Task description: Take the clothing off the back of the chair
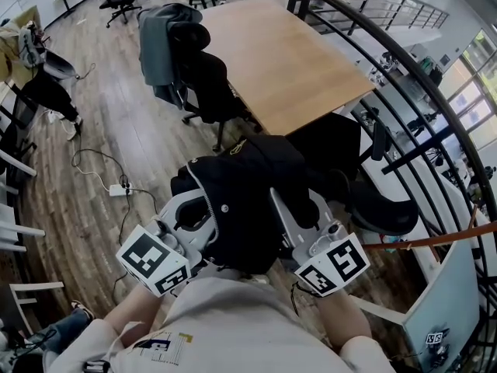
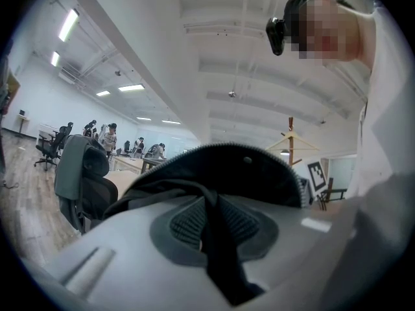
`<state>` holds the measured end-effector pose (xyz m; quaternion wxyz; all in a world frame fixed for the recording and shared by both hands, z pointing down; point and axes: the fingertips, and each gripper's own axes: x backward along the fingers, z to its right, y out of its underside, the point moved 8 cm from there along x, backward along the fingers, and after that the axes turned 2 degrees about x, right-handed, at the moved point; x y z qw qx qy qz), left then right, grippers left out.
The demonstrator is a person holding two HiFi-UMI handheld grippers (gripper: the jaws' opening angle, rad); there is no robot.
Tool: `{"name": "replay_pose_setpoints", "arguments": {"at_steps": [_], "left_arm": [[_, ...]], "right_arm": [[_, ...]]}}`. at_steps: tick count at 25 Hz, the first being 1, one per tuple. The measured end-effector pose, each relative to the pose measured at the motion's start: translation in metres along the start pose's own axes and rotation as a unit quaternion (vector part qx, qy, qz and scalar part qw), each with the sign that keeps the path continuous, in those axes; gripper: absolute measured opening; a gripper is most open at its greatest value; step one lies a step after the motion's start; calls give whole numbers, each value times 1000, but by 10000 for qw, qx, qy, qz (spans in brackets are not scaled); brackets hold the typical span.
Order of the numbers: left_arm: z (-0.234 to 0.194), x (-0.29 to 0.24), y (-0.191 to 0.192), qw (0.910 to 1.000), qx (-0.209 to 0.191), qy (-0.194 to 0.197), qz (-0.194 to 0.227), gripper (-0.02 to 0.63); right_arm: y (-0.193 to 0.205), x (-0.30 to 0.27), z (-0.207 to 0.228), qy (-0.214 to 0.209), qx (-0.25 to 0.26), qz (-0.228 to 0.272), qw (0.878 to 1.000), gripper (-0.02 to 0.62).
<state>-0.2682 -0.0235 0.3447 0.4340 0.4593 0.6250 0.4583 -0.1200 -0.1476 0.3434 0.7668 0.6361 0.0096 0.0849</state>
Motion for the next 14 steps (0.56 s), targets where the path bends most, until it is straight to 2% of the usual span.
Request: {"name": "replay_pose_setpoints", "arguments": {"at_steps": [14], "left_arm": [[2,-2,-10,10000,36,-4,22,46]], "right_arm": [[-9,-2,2,1,-31,10,10000,38]]}}
